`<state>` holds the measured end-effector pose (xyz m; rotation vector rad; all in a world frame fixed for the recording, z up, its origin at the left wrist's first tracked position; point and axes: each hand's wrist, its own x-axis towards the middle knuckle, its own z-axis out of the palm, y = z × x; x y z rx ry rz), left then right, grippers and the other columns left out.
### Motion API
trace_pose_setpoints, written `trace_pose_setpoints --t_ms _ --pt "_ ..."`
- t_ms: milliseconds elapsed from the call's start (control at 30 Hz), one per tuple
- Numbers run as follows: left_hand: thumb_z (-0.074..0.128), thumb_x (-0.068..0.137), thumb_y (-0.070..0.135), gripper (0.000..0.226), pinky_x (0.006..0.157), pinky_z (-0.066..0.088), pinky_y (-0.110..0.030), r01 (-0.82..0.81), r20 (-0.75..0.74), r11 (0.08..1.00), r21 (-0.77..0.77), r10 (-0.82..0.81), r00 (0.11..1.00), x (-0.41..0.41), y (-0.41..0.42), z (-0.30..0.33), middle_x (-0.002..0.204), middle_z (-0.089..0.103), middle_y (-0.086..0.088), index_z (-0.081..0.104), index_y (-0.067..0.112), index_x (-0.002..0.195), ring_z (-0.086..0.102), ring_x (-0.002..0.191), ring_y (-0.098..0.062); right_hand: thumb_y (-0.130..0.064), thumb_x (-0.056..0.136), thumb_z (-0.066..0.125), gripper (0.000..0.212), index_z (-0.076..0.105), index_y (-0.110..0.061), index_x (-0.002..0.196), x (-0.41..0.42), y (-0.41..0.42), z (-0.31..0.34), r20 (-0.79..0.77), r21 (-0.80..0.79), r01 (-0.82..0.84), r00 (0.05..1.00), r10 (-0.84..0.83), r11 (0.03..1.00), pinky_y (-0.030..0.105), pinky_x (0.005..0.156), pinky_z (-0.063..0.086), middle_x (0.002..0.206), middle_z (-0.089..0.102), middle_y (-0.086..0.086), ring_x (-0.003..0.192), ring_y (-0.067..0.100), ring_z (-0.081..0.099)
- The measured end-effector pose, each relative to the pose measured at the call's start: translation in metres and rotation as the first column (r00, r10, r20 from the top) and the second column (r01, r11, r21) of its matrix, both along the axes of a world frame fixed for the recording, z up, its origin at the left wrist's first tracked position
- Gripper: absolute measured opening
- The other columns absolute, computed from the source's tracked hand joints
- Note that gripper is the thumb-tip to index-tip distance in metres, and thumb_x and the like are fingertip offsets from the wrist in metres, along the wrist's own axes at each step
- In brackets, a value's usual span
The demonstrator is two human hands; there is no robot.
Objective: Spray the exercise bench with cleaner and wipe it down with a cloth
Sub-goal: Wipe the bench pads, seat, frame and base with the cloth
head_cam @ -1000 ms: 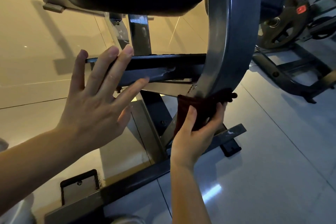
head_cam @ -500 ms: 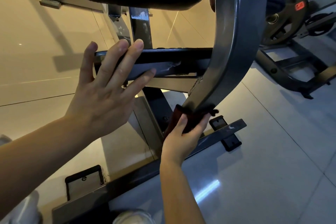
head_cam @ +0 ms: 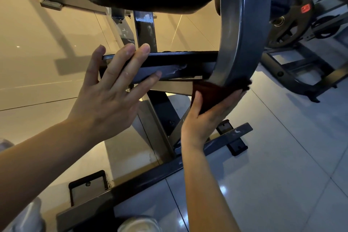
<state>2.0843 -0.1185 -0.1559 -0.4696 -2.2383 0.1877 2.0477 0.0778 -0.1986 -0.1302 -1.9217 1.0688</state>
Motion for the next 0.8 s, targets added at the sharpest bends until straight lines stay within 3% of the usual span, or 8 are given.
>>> trace_pose_setpoints --t_ms 67,167,233,333,400,600,733,800 --pt "0.042 0.094 0.030 0.063 0.116 0.000 -0.056 0.009 0.002 1.000 0.016 -0.009 1.000 0.000 0.001 0.001 0.160 0.011 -0.018 0.022 0.021 0.153 0.005 0.148 -0.034 -0.039 0.096 0.054 0.081 0.002 -0.017 0.154 0.011 -0.007 -0.033 0.139 -0.058 -0.002 0.990 0.010 0.998 0.047 0.117 0.030 0.163 0.007 0.014 0.149 0.030 0.014" --pt "0.043 0.092 0.028 0.062 0.117 0.000 -0.055 0.017 0.027 1.000 -0.003 -0.017 0.999 0.002 -0.002 0.002 0.161 0.009 -0.017 0.026 0.020 0.152 0.002 0.149 -0.032 -0.044 0.091 0.054 0.090 -0.009 -0.031 0.154 0.029 -0.017 -0.074 0.425 -0.295 0.013 0.898 0.119 0.955 0.050 0.113 0.037 0.164 0.000 -0.001 0.148 0.025 0.019" --pt "0.043 0.091 0.028 0.062 0.117 0.001 -0.055 0.017 0.026 1.000 -0.015 -0.016 1.000 0.003 -0.004 0.003 0.161 0.007 -0.016 0.029 0.020 0.151 0.001 0.149 -0.031 -0.042 0.088 0.059 0.095 -0.008 -0.032 0.155 0.035 -0.019 -0.081 0.479 -0.416 0.042 0.859 0.180 0.908 0.049 0.111 0.039 0.162 0.009 -0.005 0.144 0.024 0.030" --pt "0.042 0.092 0.029 0.061 0.117 0.001 -0.054 0.030 0.035 0.999 -0.014 -0.030 0.999 0.004 -0.007 0.005 0.161 0.007 -0.016 0.029 0.019 0.151 0.003 0.149 -0.032 -0.030 0.089 0.064 0.088 0.007 -0.026 0.157 0.037 -0.019 -0.062 0.442 -0.424 0.076 0.887 0.133 0.903 0.041 0.112 0.038 0.156 0.031 0.002 0.139 0.024 0.040" --pt "0.042 0.093 0.032 0.062 0.117 0.001 -0.054 0.041 0.050 0.999 -0.009 -0.041 0.998 0.005 -0.006 0.006 0.161 0.006 -0.016 0.027 0.019 0.152 0.003 0.149 -0.032 -0.028 0.089 0.066 0.086 0.012 -0.026 0.155 0.036 -0.017 -0.034 0.398 -0.361 0.102 0.916 0.054 0.927 0.041 0.112 0.037 0.155 0.035 0.002 0.140 0.024 0.039" --pt "0.048 0.094 0.034 0.063 0.117 0.007 -0.054 0.066 0.034 0.997 -0.040 -0.064 0.997 0.002 -0.011 0.007 0.159 0.015 -0.019 0.028 0.018 0.151 0.012 0.147 -0.035 -0.035 0.090 0.065 0.085 0.012 -0.019 0.155 0.003 -0.006 0.047 0.101 -0.202 0.042 0.995 -0.022 0.979 0.021 0.111 0.030 0.162 0.016 -0.001 0.148 0.019 0.022" --pt "0.048 0.094 0.033 0.062 0.117 0.007 -0.056 0.085 0.015 0.994 -0.061 -0.084 0.996 0.008 -0.013 0.005 0.159 0.016 -0.020 0.028 0.020 0.152 0.011 0.148 -0.035 -0.033 0.090 0.065 0.090 0.006 -0.013 0.154 0.000 -0.004 0.031 0.058 -0.148 0.029 0.998 -0.020 0.989 0.036 0.119 0.026 0.163 0.010 0.008 0.150 0.023 0.013" --pt "0.052 0.092 0.031 0.067 0.118 0.002 -0.054 0.175 0.035 0.970 -0.170 -0.171 0.985 0.017 -0.015 -0.007 0.160 0.015 -0.017 0.026 0.020 0.152 0.008 0.148 -0.032 -0.031 0.091 0.064 0.090 0.002 -0.011 0.153 0.000 -0.007 0.011 0.078 -0.144 0.032 0.997 -0.021 0.989 0.045 0.118 0.028 0.163 0.008 0.012 0.150 0.026 0.012"
